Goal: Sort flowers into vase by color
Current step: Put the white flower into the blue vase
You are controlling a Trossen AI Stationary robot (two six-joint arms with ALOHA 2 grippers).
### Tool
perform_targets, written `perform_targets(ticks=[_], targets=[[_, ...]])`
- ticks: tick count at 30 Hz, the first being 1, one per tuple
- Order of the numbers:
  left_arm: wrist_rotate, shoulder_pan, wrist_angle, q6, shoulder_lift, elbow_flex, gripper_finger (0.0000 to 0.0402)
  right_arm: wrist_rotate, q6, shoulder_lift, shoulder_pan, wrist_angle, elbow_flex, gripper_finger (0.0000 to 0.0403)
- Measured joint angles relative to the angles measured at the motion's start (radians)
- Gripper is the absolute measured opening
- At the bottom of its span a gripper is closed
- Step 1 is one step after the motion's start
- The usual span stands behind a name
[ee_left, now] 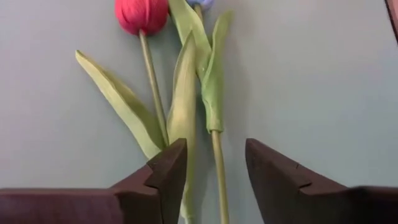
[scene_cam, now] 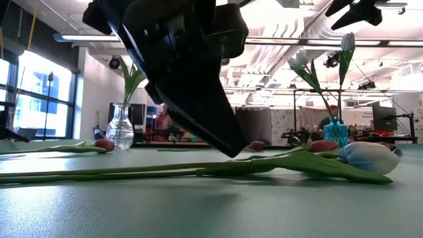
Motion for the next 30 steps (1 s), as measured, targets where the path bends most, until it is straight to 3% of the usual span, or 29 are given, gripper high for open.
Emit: perform_targets(ticks=[17, 25, 30], targets=[[0.003, -0.031, 0.03, 0.04, 0.044, 0.002, 0.0123, 0.0, 0.007, 0.001, 0.0, 0.004, 0.0, 0.021], [-0.056, -0.04, 0.061, -0.014, 0.079, 0.004, 0.0118, -0.021, 0.03, 0.001, 0.0, -0.002, 0.0, 0.021], [-0.057, -0.028, 0.054, -0.108, 0.065, 0.002, 0.0064, -0.026, 0.063, 0.0, 0.0, -0.006, 0.0, 0.021]])
